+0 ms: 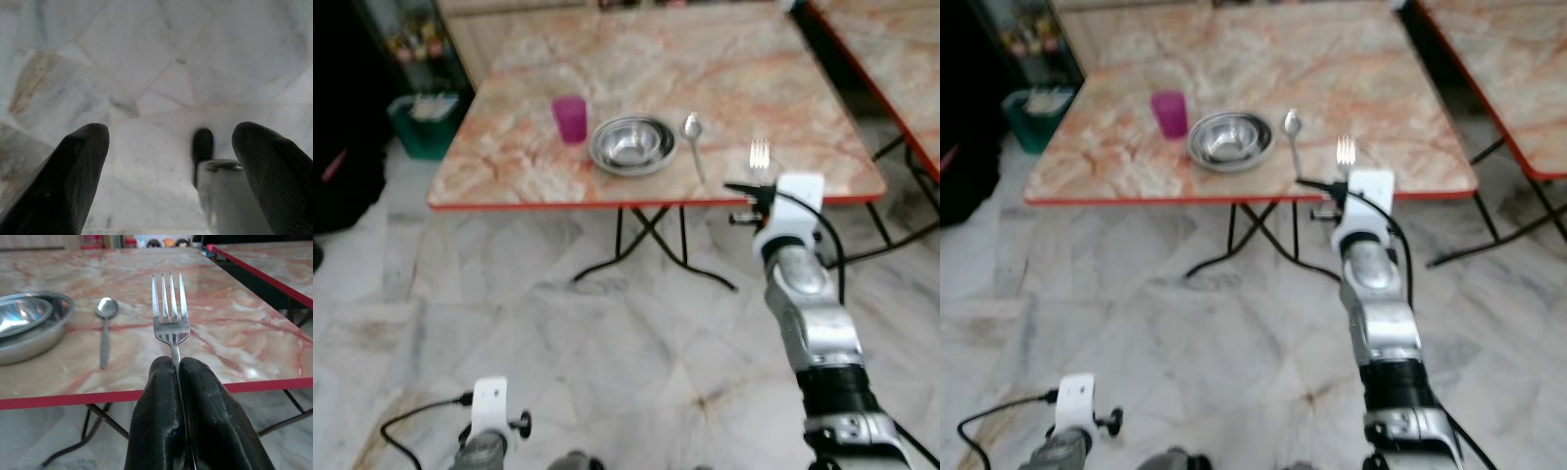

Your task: Setting the table

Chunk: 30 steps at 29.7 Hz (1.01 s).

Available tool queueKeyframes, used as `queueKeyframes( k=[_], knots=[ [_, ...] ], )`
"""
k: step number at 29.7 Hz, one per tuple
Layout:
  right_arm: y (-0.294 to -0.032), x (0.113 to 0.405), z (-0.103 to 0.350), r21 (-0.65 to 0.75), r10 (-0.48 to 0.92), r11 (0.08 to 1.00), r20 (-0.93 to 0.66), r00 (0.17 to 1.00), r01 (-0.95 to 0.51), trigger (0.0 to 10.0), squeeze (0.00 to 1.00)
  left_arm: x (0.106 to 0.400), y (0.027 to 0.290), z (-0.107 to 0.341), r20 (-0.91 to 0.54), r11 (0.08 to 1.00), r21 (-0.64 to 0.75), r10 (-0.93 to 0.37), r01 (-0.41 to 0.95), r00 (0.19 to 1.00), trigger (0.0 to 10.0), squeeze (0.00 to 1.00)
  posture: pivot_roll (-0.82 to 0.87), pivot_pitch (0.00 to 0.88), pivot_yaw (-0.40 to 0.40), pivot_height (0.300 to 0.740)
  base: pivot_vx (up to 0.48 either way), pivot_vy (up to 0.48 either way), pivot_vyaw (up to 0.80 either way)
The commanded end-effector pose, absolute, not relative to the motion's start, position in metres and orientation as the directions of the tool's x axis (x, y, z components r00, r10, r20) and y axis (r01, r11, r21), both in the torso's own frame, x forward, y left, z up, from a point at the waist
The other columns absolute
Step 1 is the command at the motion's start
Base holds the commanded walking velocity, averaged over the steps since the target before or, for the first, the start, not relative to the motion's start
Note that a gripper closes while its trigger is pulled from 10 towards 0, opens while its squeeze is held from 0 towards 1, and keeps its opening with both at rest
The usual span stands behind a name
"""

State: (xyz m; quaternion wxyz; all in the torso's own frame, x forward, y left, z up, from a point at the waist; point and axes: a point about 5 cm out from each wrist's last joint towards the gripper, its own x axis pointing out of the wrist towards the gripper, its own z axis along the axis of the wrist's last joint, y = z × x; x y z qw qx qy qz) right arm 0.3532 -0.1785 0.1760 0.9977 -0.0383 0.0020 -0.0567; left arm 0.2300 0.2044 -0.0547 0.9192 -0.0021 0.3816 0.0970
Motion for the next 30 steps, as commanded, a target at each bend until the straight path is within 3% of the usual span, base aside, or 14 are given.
queueKeyframes(
  k=[1,14,30],
  knots=[
    [-0.1681,0.354,0.1787,-0.075,-0.083,0.994,0.013,0.996,0.084,10.0,0.0,0.2231,0.2083,-0.0585,-0.717,0.98,0.086,0.186,-0.18,0.672,10.0,0.0,-0.13,0.184,0.05,0.74,0.289,0.0,0.0],
    [-0.165,0.3539,0.1801,-0.168,-0.053,0.984,0.019,0.998,0.056,10.0,0.0,0.2264,0.2062,-0.0567,-0.71,0.98,0.082,0.184,-0.179,0.68,10.0,0.0,-0.13,0.18,0.05,0.74,0.303,0.0,0.13],
    [-0.167,0.3547,0.183,-0.138,-0.061,0.988,0.033,0.998,0.065,10.0,0.0,0.229,0.2045,-0.0553,-0.705,0.981,0.083,0.184,-0.178,0.685,10.0,0.0,-0.13,0.171,0.044,0.74,0.315,0.0,0.04]
  ],
)
